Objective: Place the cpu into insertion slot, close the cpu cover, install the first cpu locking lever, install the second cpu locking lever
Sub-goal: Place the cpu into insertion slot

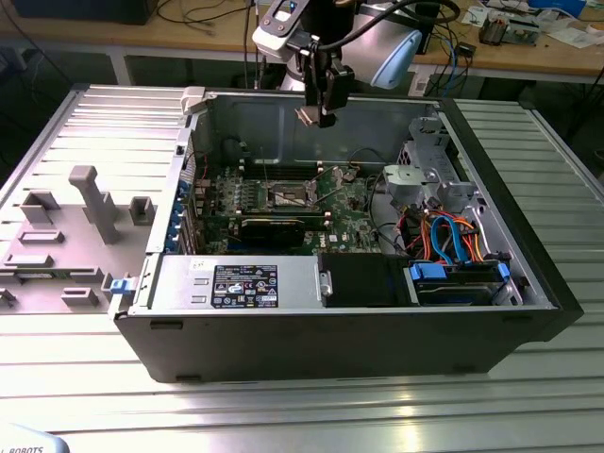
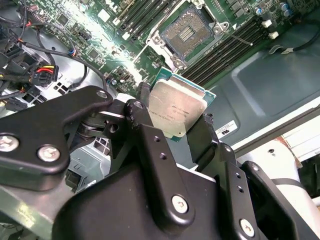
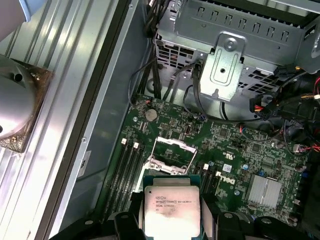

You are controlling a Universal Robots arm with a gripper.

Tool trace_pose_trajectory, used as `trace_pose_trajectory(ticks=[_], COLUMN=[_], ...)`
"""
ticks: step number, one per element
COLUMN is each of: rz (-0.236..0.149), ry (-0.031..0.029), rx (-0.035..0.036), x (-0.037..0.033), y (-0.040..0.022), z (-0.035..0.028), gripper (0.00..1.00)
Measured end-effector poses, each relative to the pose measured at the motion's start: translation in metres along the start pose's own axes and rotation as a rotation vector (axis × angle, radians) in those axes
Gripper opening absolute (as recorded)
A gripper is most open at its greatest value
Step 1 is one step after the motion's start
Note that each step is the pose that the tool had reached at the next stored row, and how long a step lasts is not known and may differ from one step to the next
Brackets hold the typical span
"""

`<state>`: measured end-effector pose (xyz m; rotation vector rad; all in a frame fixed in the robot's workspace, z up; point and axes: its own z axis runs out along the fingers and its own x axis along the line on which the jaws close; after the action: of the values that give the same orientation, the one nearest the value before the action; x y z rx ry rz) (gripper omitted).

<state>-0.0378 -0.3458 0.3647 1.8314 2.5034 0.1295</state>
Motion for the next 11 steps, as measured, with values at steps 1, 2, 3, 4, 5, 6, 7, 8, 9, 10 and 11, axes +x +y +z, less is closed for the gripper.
trace_pose_trajectory(ticks=[1,2,3,4,5,6,7,8,9,10,11], rz=[0.000,0.001,0.018,0.035,0.054,0.066,0.090,0.112,0.124,0.137,0.152], ry=[0.0000,-0.0001,-0.0016,-0.0031,-0.0048,-0.0059,-0.0080,-0.0100,-0.0111,-0.0122,-0.0135], rx=[0.0000,0.0000,-0.0003,-0.0007,-0.0010,-0.0012,-0.0017,-0.0021,-0.0024,-0.0027,-0.0029], x=[0.0000,0.0000,0.0000,0.0000,0.0000,0.0000,0.0000,0.0000,0.0000,0.0000,0.0000], y=[0.0000,0.0000,0.0000,0.0000,0.0000,0.0000,0.0000,0.0000,0.0000,0.0000,0.0000], z=[0.0000,0.0000,0.0000,0.0000,0.0000,0.0000,0.0001,0.0001,0.0001,0.0001,0.0001], gripper=[0.54,0.54,0.54,0.54,0.54,0.54,0.54,0.54,0.54,0.54,0.54])
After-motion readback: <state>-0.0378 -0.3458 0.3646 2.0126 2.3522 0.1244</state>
